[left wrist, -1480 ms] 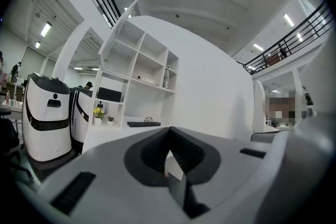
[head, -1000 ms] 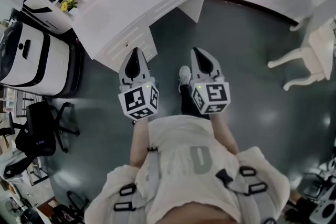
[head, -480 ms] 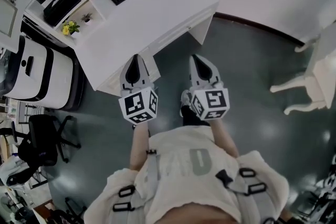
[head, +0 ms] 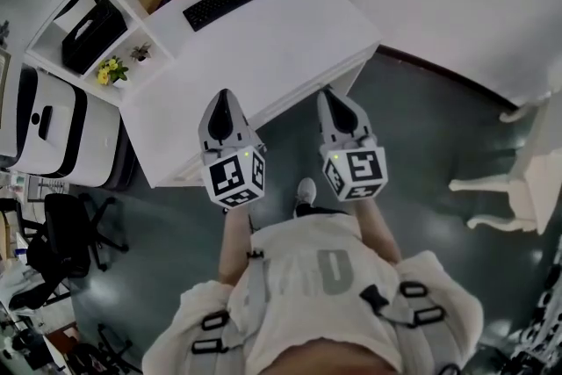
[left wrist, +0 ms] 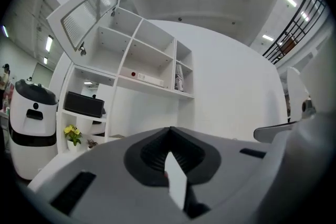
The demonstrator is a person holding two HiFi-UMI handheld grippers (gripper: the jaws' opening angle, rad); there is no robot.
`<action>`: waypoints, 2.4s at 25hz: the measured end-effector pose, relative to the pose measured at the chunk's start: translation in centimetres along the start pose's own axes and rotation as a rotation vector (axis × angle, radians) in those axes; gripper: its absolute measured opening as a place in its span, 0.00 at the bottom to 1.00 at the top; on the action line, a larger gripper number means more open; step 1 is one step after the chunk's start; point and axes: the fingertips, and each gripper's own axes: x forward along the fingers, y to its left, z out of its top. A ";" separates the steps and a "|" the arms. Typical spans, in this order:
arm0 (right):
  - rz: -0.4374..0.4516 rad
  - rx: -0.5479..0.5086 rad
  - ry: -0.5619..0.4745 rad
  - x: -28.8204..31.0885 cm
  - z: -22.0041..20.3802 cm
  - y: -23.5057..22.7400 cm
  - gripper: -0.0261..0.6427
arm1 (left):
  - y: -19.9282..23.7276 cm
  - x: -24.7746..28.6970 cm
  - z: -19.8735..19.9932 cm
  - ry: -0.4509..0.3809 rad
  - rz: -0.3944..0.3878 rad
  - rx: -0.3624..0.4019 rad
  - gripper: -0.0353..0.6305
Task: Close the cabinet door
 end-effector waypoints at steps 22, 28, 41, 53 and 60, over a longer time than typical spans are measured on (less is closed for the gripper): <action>0.010 0.000 0.009 7.5 0.9 -4.1 0.03 | -2.2 8.5 0.0 0.035 -0.010 0.028 0.06; 0.045 -0.005 -0.008 9.2 2.0 -2.6 0.03 | -0.1 8.6 0.9 0.032 0.023 0.037 0.06; 0.320 -0.046 -0.063 15.4 4.4 12.7 0.03 | 14.9 2.7 4.7 0.000 0.281 0.059 0.06; 0.565 -0.029 -0.083 20.5 5.1 31.2 0.03 | 29.9 -5.0 6.5 -0.002 0.475 0.077 0.06; 0.723 -0.026 -0.046 21.5 3.9 38.2 0.03 | 34.7 -8.4 5.7 -0.004 0.598 0.026 0.06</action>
